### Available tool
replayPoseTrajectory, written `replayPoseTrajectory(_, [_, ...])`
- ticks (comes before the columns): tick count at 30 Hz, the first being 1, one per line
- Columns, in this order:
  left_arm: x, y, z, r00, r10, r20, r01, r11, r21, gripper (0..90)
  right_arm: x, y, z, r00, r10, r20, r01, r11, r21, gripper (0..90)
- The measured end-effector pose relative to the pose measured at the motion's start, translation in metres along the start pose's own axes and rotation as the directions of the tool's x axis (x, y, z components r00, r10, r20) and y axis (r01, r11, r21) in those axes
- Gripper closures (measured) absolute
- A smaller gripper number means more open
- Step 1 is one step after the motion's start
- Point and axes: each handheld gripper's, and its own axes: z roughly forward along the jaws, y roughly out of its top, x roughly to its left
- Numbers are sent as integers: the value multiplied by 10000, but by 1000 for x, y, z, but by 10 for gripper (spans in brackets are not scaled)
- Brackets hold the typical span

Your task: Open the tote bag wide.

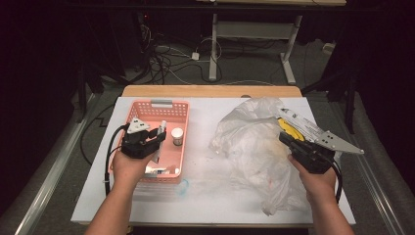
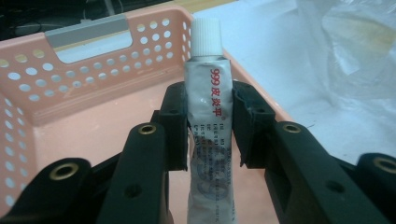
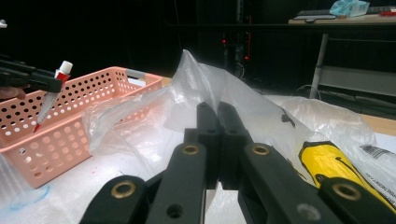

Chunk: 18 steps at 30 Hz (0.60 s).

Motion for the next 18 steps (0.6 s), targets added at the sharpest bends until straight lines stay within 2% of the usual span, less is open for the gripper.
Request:
replayPoseTrajectory(8, [-7,-11,-6,9999,-74,124,80,9989,-472,670,0,0,0,10000,-52,22,51,10000,25,900])
replayPoseTrajectory(12, [-8,-13,-7,9998,-12,173,21,9986,-532,670,1,-1,0,10000,-37,10,37,10000,48,900])
replayPoseTrajectory(18, [-10,-12,-14,9986,-183,501,232,9948,-990,670,2,-1,0,10000,-88,-14,88,9999,57,900])
